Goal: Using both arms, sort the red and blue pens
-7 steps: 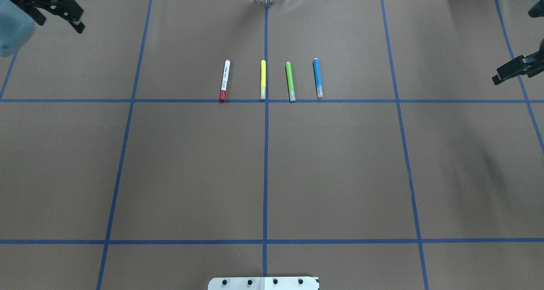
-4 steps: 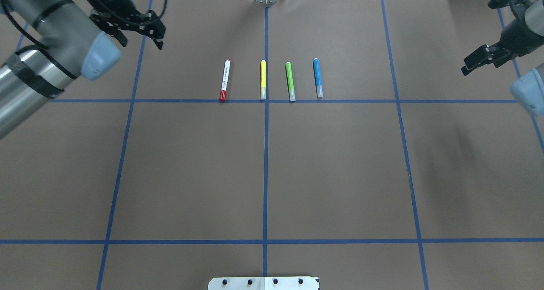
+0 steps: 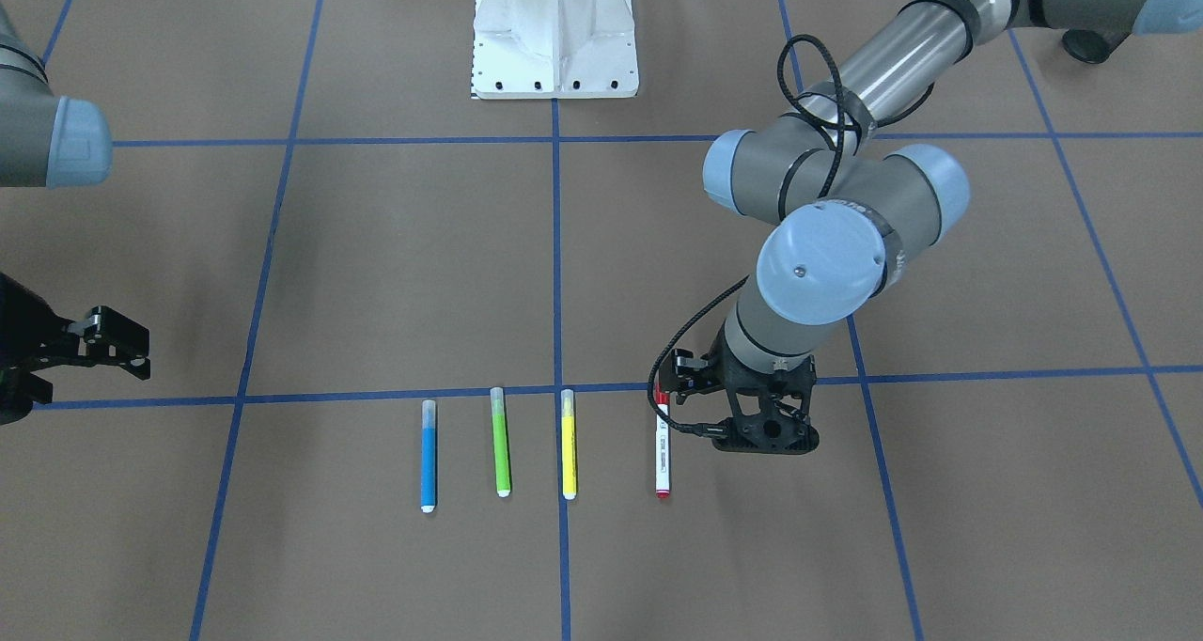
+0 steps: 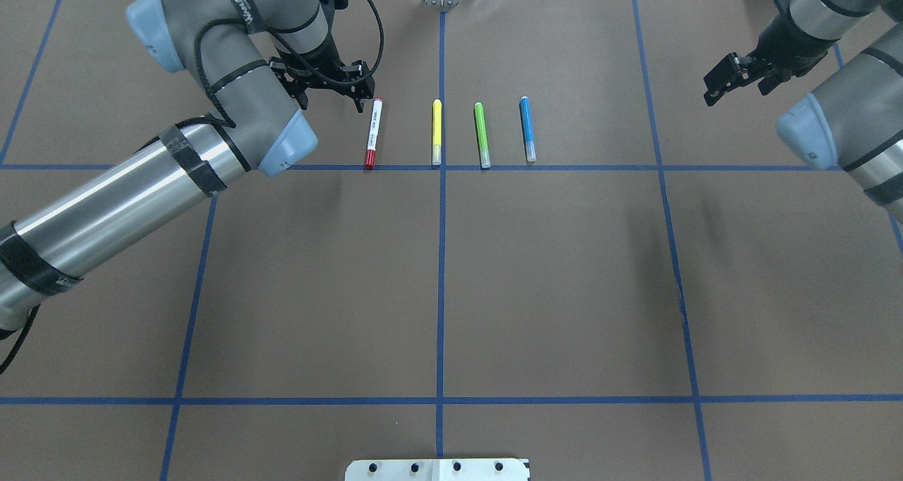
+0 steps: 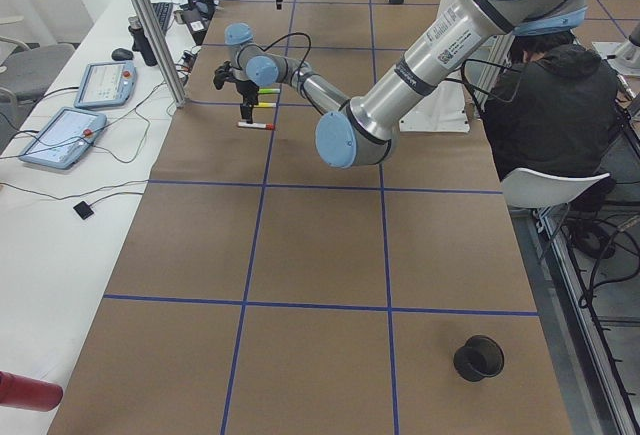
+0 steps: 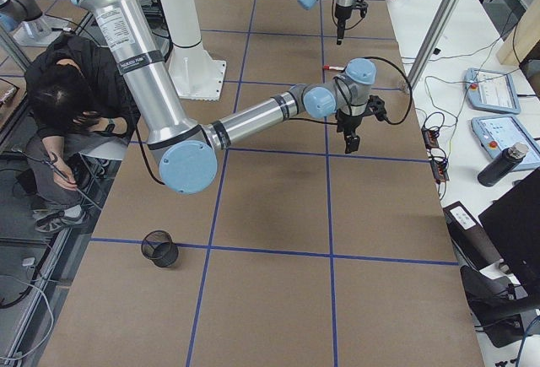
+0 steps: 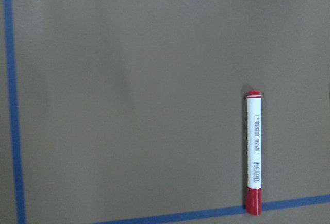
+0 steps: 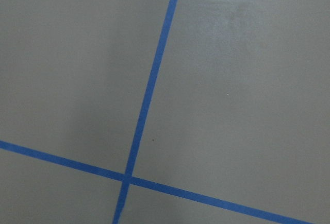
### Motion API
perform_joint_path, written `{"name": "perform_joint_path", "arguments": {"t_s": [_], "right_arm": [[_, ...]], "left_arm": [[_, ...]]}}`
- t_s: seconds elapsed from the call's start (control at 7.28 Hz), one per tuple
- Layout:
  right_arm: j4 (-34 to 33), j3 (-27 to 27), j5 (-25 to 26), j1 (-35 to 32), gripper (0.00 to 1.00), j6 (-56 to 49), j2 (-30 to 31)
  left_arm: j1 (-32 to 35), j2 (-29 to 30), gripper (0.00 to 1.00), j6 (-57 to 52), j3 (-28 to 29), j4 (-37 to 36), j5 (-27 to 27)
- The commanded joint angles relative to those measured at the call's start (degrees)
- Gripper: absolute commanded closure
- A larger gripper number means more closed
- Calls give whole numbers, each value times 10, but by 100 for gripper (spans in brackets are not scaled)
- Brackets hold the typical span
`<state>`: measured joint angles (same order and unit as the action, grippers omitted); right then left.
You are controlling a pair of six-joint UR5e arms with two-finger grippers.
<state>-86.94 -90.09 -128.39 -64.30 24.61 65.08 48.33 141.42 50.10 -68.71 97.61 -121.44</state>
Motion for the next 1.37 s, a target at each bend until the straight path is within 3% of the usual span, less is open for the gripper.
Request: {"name": "perform_joint_path", "arguments": {"t_s": [0.0, 0.27, 1.24], "right_arm": [[2, 9, 2, 16, 0, 27, -21], [8, 8, 3, 22, 0, 53, -23], [19, 10, 3, 34, 1, 84, -31]], "left_arm": [[-26, 15, 2, 53, 10, 3, 11], [-30, 41, 7, 54, 84, 62, 11], [-50, 40, 21, 51, 125, 99, 40]]}}
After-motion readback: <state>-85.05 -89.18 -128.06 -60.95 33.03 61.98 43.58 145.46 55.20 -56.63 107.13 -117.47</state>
